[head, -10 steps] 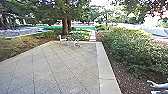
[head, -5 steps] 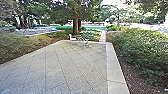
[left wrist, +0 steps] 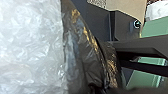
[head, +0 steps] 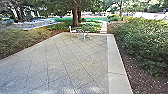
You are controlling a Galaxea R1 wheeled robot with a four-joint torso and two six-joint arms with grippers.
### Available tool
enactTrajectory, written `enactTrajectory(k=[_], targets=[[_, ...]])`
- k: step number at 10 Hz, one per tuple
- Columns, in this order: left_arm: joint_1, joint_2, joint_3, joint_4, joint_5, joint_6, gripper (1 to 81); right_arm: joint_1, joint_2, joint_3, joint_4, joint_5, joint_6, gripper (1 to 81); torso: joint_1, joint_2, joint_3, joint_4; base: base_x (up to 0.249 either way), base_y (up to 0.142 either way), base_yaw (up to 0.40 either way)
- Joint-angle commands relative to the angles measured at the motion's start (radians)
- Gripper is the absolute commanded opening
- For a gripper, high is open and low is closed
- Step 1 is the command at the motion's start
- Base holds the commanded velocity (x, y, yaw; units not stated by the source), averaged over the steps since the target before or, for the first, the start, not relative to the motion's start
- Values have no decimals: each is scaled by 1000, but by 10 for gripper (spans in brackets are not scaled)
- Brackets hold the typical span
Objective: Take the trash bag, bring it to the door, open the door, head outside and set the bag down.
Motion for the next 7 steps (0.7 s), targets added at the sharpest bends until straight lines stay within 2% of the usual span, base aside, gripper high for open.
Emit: enactTrajectory(k=[1,3,7], targets=[[-53,-124,160,-25,25,-25,10,22,14,19,-19,-66,-6,811,1,0,3,0,0,0,0],[-100,-208,240,-41,20,-83,10,22,14,19,-19,-66,-6,811,1,0,-23,0,0,0,0],[-217,-358,376,-44,26,-196,10,22,16,16,-19,-66,-6,811,2,0,-26,0,0,0,0]])
